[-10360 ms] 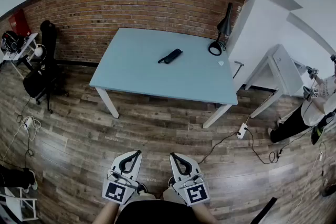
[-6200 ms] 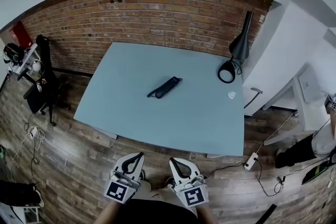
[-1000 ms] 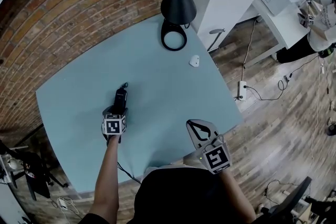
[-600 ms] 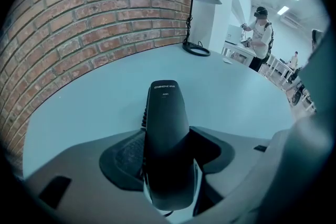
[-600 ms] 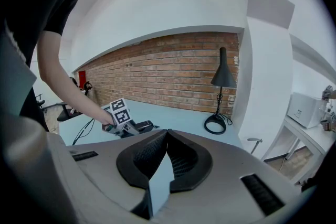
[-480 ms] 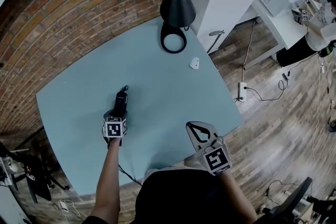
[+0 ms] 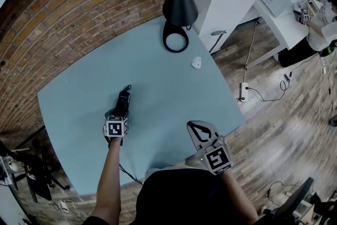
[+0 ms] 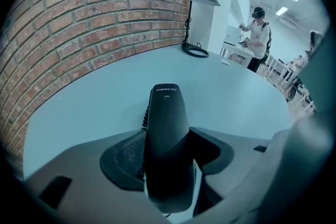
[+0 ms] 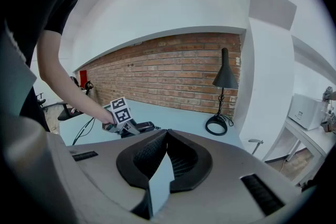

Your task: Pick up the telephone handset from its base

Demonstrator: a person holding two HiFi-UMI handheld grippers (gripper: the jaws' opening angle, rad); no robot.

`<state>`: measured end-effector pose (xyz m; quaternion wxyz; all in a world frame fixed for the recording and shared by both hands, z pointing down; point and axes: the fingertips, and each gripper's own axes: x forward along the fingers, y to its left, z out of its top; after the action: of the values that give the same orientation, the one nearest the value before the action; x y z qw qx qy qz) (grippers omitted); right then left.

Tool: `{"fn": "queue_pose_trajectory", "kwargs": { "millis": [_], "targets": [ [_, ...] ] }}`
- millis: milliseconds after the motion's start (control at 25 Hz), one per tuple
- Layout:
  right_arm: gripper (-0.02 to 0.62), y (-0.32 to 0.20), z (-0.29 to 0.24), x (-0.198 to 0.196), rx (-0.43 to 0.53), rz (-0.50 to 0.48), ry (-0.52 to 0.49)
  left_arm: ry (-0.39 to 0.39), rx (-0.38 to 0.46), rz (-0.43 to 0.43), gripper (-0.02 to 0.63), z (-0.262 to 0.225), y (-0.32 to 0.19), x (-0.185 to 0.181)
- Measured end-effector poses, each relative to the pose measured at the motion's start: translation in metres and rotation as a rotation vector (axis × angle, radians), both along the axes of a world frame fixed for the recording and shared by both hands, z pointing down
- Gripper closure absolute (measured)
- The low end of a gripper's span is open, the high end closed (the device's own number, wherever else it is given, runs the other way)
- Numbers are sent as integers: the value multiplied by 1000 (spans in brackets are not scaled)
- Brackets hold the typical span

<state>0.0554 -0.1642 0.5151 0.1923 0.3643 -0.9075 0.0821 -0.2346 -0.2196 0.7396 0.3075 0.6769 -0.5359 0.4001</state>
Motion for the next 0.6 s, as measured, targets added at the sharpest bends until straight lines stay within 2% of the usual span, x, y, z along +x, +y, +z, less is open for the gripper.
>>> {"fn": "queue_pose_trajectory", "kwargs": {
  "millis": [600],
  "targets": [
    [572, 3, 0, 2, 4, 2, 4, -28, -13, 62, 337, -1, 9, 5]
  ]
}}
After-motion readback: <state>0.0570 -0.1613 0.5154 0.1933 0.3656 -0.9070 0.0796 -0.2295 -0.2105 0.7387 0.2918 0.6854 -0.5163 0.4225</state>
